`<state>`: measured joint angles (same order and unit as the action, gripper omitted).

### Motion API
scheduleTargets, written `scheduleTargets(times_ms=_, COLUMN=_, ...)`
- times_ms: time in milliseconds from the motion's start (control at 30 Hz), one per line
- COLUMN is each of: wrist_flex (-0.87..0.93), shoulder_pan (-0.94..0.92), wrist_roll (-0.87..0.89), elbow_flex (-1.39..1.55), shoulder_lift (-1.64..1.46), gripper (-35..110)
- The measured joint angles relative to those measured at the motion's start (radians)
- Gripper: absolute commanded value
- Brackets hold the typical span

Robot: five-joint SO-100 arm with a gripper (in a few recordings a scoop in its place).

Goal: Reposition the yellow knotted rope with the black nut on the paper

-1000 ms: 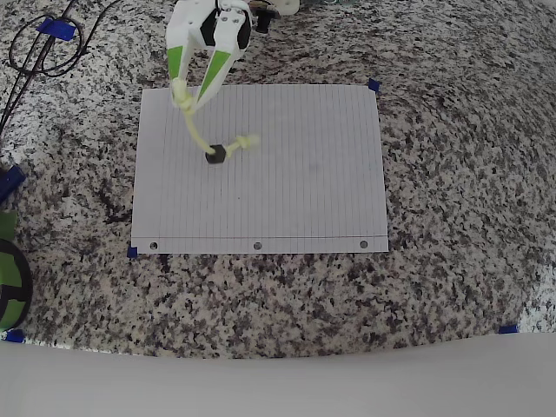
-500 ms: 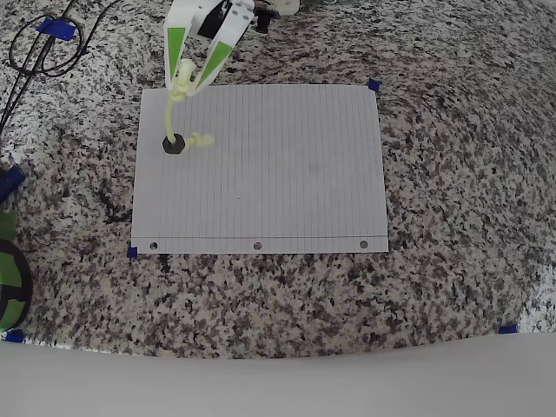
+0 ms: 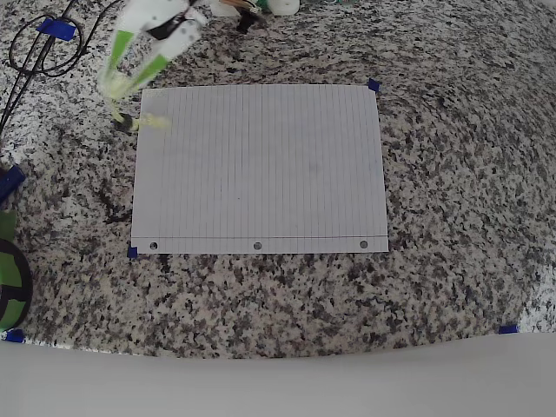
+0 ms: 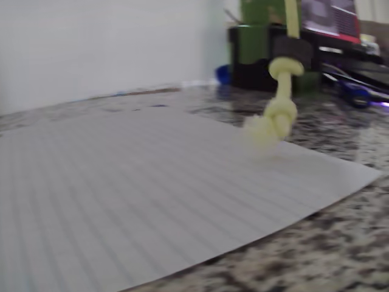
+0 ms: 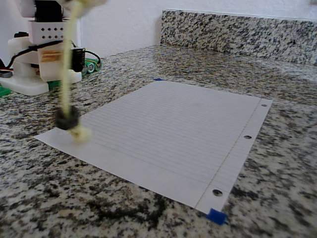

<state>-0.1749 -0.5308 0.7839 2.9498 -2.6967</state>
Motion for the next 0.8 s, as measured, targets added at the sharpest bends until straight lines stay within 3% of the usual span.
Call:
scheduleTargets(times_ms=200, wrist_flex=0.003, shoulder_pan=-0.12, wrist_roll=0.0, elbow_flex=-0.229, shoulder_lift=0.215, gripper=0)
scheduleTargets(times_ms=367, wrist_flex=0.035, shoulder_pan=-0.15, wrist_roll=0.064, elbow_flex=-0.235, shoulder_lift=0.233, gripper=0)
scheduleTargets(times_ms=800, wrist_flex=0.092, shoulder_pan=0.183, wrist_roll=0.164, elbow_flex=0.206, shoulder_lift=-0.229, gripper=0)
